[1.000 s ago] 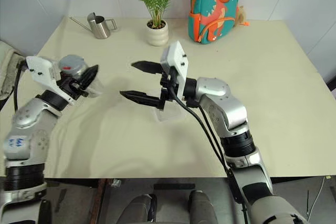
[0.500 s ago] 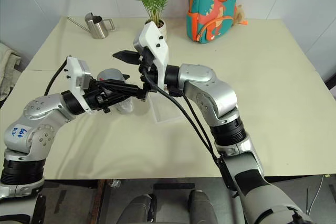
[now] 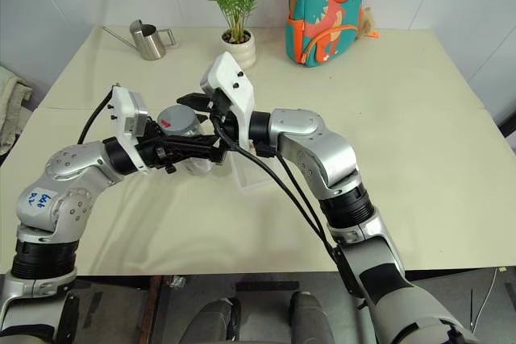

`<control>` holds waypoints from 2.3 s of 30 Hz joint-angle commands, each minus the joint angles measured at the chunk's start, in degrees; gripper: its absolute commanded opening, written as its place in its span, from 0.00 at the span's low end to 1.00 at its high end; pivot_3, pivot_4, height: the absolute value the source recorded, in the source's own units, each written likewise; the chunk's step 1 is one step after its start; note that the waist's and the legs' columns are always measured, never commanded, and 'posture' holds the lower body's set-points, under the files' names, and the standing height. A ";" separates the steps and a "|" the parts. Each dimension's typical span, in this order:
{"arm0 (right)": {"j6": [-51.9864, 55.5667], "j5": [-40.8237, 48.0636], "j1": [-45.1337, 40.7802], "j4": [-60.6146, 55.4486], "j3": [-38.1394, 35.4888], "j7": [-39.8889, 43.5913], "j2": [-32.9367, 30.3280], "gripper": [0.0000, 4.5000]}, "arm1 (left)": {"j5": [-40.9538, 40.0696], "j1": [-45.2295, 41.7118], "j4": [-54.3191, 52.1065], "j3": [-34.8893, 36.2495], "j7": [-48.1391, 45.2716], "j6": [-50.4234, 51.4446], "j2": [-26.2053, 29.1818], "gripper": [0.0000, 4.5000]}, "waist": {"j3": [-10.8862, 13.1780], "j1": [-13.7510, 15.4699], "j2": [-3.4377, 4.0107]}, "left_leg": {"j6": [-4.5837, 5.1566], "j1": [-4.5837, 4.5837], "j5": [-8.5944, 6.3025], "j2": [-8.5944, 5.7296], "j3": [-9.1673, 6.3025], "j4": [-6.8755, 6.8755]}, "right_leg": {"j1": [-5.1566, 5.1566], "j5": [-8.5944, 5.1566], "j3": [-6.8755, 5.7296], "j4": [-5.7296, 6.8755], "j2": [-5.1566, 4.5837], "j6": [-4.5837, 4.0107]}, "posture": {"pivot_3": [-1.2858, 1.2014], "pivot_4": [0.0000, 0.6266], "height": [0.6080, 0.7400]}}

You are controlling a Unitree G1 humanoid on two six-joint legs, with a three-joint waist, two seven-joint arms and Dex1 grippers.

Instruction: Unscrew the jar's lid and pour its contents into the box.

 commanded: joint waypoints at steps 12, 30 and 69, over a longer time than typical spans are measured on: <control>-2.18 2.28 -0.01 -1.96 -2.05 2.29 0.61 0.57 | -0.18 0.34 -1.23 0.43 -3.45 -0.39 0.68 0.49 | 0.00 0.01 0.00 | 0.00 0.00 0.00 0.00 0.00 0.00 | 0.00 0.00 0.00 -0.01 -0.01 0.00 | 0.52 0.24 1.00; -7.44 7.23 -9.40 7.31 -3.25 31.23 -6.03 0.65 | -8.42 -0.80 -2.31 0.48 -21.97 2.60 3.99 0.49 | 0.00 0.01 0.00 | 0.03 0.00 0.00 0.08 0.05 0.12 | 0.04 0.01 0.02 -0.01 0.00 0.01 | 0.52 0.24 1.00; -11.29 -2.28 -8.37 11.50 -1.24 16.11 -1.92 0.99 | -5.25 0.63 -2.93 1.20 -14.68 0.03 0.27 0.49 | 0.00 -0.05 0.01 | 0.03 0.00 -0.01 0.24 0.09 0.06 | 0.00 0.01 0.03 -0.02 0.03 0.02 | 0.52 0.24 1.00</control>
